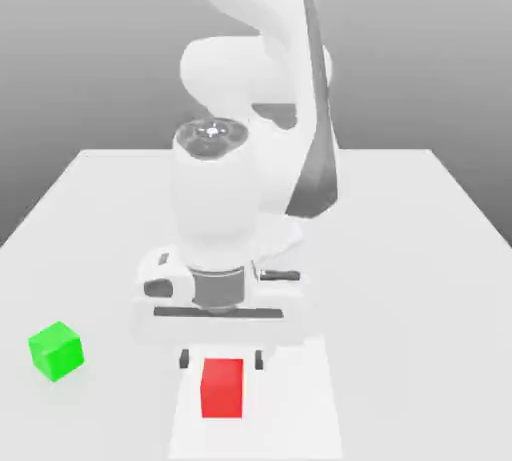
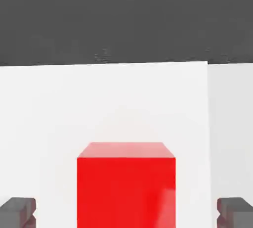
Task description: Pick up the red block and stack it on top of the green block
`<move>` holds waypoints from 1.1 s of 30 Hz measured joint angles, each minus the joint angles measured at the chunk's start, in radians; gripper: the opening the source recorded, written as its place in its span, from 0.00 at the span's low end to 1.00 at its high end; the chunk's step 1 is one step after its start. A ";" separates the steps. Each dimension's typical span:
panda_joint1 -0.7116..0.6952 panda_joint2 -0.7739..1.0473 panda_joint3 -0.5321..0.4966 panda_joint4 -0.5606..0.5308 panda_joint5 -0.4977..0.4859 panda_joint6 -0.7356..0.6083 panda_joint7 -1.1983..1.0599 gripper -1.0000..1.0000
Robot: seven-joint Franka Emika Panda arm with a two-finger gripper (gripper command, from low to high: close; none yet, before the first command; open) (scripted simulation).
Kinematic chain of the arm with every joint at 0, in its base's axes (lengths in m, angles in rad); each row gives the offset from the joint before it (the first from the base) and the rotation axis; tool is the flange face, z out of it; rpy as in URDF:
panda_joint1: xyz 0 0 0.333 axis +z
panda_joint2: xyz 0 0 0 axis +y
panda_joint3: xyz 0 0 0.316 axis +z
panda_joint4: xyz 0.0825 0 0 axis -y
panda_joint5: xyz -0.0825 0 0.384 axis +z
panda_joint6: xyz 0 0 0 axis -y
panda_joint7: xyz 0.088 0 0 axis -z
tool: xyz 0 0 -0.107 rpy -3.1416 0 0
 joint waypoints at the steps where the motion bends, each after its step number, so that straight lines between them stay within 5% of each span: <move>1: -0.001 0.021 0.003 0.003 0.006 0.018 -0.005 0.00; 8: -0.002 0.020 0.004 0.003 0.003 0.016 -0.002 0.00; 15: -0.008 -0.177 -0.032 -0.023 -0.036 -0.154 0.052 0.00; 33: -0.348 -0.246 -0.235 0.027 -0.039 -0.273 0.494 0.00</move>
